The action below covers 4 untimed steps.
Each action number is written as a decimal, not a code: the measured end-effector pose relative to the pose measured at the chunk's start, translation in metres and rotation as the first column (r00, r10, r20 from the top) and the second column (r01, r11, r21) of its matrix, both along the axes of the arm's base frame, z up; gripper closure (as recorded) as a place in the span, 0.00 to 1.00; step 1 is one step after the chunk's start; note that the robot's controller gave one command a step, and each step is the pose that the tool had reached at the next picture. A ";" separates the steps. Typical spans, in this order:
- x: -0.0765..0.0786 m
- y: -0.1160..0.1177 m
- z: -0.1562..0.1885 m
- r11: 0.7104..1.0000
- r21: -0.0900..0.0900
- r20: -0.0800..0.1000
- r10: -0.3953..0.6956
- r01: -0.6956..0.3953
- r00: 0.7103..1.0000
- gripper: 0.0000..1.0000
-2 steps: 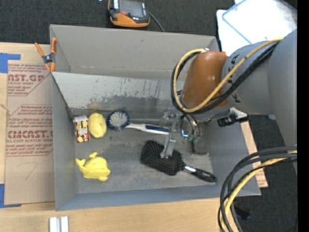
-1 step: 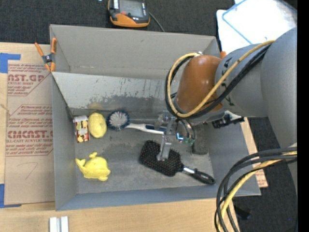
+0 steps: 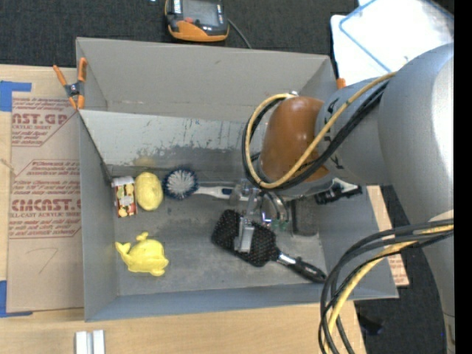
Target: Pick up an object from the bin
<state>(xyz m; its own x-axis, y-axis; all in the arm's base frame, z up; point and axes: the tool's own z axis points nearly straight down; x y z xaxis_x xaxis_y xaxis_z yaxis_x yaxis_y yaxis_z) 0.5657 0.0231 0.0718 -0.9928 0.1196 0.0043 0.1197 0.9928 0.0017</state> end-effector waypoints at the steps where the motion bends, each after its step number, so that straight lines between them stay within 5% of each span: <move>1: -0.005 0.008 0.002 0.998 0.000 0.019 -0.059 0.059 0.998 1.00; 3: -0.004 0.008 0.003 0.998 0.000 0.021 -0.059 0.059 0.998 1.00; 4: 0.009 0.003 0.002 0.999 0.002 0.019 -0.034 0.034 0.999 1.00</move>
Offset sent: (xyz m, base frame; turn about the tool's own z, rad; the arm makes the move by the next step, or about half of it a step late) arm 0.0000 0.0000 0.0000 0.0000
